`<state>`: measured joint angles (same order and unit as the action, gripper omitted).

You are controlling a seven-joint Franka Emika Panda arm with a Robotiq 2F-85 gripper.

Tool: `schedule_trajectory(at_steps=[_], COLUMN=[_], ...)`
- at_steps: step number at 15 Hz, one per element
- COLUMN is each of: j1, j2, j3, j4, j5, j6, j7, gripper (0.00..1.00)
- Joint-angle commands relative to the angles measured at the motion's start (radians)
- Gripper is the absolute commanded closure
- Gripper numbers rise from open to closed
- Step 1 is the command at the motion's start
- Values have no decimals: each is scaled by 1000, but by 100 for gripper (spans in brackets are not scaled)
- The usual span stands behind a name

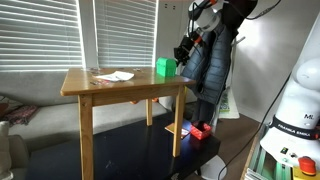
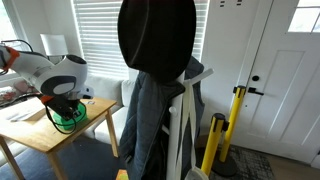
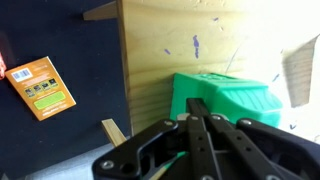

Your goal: Move the green storage box backwards a bit

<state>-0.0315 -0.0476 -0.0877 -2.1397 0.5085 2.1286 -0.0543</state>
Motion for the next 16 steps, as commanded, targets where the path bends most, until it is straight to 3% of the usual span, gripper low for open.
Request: schedule_trajectory(at_steps=[1,9,16], j1=[8,41,84], j2=[11,1,-4], j3=[22,72,125], j4=[6,-23,-85], j5=[70,175,200], j6=[-20,62,321], j7=[-40,-38,-39], gripper=[100,100,100])
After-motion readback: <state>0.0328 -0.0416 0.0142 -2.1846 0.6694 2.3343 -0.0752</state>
